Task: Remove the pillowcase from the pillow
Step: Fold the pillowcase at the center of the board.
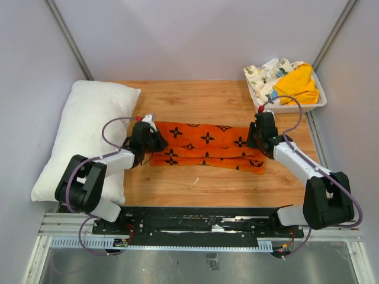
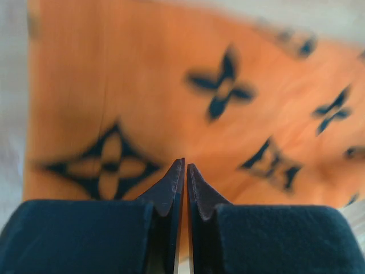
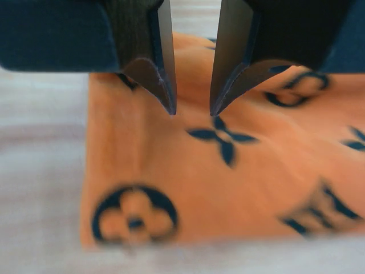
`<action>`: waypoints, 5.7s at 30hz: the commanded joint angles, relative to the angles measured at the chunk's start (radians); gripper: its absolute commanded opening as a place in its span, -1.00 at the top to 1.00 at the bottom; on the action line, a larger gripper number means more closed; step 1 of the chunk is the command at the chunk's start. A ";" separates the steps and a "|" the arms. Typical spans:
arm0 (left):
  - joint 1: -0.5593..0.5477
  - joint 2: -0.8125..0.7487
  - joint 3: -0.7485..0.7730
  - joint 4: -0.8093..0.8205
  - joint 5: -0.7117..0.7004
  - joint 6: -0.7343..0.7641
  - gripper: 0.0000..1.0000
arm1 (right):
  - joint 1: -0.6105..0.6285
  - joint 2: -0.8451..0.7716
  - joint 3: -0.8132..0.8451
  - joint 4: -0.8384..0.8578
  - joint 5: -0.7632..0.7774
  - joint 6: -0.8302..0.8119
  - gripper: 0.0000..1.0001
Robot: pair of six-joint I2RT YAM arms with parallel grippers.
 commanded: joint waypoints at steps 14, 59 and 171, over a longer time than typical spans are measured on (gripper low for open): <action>-0.003 -0.193 -0.128 0.007 0.149 -0.059 0.71 | -0.262 -0.245 -0.227 0.033 -0.140 0.137 0.45; -0.092 0.393 0.131 0.540 0.431 -0.268 0.59 | 0.129 0.393 -0.018 0.719 -0.632 0.287 0.53; 0.244 -0.319 0.028 -0.337 -0.222 0.015 1.00 | -0.253 -0.223 -0.287 0.313 -0.530 0.166 -0.97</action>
